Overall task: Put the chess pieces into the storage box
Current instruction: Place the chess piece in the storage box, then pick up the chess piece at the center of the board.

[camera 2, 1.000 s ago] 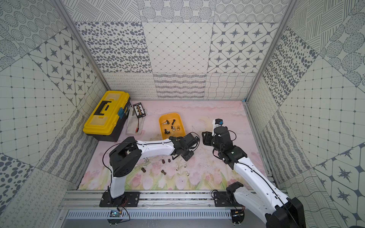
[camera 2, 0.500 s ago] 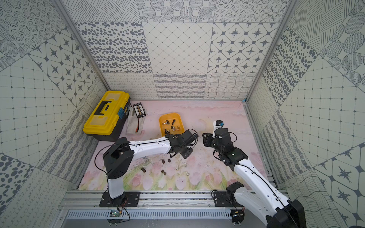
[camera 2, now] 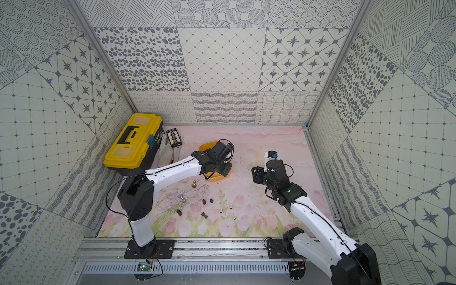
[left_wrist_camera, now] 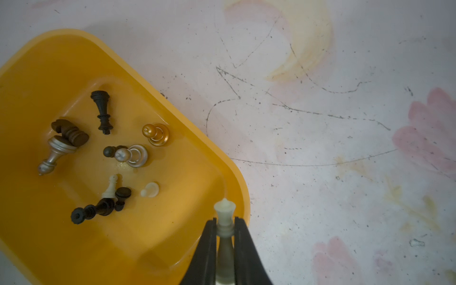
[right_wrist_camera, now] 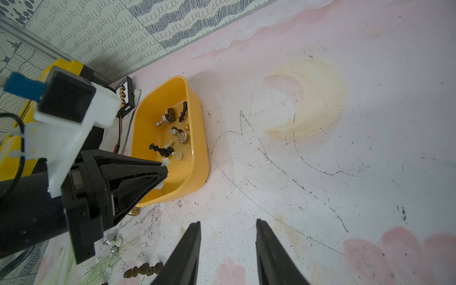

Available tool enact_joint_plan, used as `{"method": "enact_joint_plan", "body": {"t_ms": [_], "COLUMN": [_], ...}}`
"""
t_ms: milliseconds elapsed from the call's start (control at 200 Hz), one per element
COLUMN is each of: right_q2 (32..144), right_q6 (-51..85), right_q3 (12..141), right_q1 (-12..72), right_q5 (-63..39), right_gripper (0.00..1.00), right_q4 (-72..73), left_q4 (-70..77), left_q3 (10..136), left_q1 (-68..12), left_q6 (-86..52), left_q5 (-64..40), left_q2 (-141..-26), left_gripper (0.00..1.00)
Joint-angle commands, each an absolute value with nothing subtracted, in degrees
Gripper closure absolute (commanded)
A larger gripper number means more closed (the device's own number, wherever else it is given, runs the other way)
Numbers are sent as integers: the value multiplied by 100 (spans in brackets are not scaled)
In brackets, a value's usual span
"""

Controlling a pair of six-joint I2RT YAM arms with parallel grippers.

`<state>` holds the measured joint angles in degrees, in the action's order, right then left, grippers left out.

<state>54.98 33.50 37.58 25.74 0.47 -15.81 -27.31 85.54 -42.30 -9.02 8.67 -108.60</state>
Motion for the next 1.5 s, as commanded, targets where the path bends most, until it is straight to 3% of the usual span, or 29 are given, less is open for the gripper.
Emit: {"method": "enact_joint_plan", "body": {"t_ms": [0, 350, 590, 825, 960, 1145, 1336, 1491], "right_q2": [5483, 5510, 5618, 5658, 5557, 5549, 6098, 6776], "right_q6": [3427, 3379, 3441, 3560, 3489, 3774, 4067, 4087], "right_q3": [3709, 3777, 3762, 3805, 3906, 3865, 3733, 3886], "right_q1": [2552, 2552, 2555, 2670, 3295, 4820, 6011, 6443], "right_q5": [46, 0, -141, -830, -669, -15, 542, 695], "right_gripper": [58, 58, 58, 58, 59, 59, 58, 59], "right_q4": [-1282, -1333, -1285, -1471, -2233, -3083, -3524, -3541], "left_q4": [-3023, -3200, -3191, -3101, -2938, -2740, -2669, -2710], "left_q3": [9060, 9693, 9708, 9240, 8560, 7478, 6671, 6306], "left_q1": [-3945, -3814, -3814, -3832, -3830, -3841, -3841, -3845], "left_q6": [-932, -1067, -1050, -1183, -1284, -1505, -1651, -1739], "left_q5": [975, 564, 556, 492, 491, 431, 546, 722], "left_q2": [-11245, -12093, -11958, -11253, -10424, -9092, -8000, -7585], "left_gripper": [94, 84, 64, 63, 63, 63, 63, 64]}}
